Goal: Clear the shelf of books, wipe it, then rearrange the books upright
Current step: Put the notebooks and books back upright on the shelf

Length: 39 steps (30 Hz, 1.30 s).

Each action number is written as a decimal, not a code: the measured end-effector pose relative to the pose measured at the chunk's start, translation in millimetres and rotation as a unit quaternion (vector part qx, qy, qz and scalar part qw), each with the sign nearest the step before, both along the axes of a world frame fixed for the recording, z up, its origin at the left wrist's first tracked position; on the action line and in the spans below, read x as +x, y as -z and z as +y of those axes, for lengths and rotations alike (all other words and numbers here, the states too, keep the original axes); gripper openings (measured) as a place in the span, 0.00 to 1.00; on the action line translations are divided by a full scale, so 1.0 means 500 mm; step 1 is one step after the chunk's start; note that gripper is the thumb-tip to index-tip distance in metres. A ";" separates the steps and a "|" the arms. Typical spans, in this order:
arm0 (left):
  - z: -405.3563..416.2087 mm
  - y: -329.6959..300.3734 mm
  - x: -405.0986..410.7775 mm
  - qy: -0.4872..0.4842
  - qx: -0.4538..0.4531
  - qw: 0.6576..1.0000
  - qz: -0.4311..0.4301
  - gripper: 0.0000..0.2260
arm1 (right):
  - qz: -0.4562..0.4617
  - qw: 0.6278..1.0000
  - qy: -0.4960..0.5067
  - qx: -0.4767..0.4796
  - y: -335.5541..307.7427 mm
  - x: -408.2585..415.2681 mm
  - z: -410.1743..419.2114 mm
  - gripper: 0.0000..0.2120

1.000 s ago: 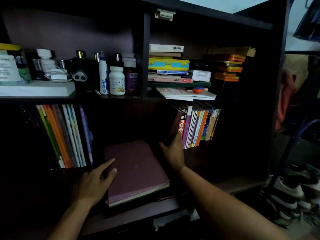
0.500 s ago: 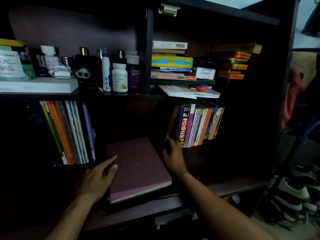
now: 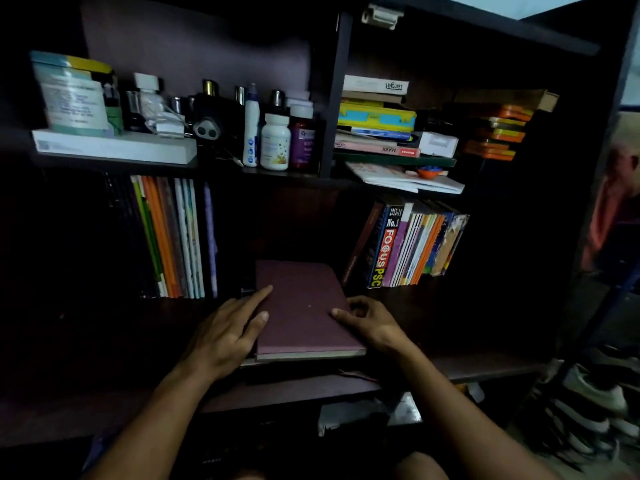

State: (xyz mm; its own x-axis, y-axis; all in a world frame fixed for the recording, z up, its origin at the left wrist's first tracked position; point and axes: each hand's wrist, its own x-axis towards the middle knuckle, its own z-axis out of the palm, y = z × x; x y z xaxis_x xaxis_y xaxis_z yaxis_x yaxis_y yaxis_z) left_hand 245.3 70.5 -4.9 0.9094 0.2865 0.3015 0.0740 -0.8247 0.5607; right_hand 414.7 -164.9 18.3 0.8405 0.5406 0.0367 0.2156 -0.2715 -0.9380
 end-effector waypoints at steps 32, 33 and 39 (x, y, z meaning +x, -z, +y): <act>0.020 -0.082 -0.392 -0.452 -0.104 0.850 -0.251 0.26 | -0.355 0.901 -0.195 -0.156 0.061 -0.018 0.033 0.23; 0.036 -0.079 -0.391 -0.476 -0.096 0.840 -0.240 0.25 | -0.356 0.899 -0.191 -0.169 0.063 -0.016 0.035 0.25; 0.078 -0.062 -0.319 -0.512 -0.053 0.837 -0.186 0.29 | -0.342 0.909 -0.123 -0.203 0.077 -0.032 0.071 0.24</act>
State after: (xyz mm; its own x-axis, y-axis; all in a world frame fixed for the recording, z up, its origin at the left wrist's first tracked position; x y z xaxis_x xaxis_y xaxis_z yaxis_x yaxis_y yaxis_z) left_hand 85.7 109.5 25.9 0.0195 0.9017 0.4319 0.5161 -0.3791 0.7681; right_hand 399.0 -129.3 -20.4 0.5479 0.7948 0.2608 0.8119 -0.4302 -0.3946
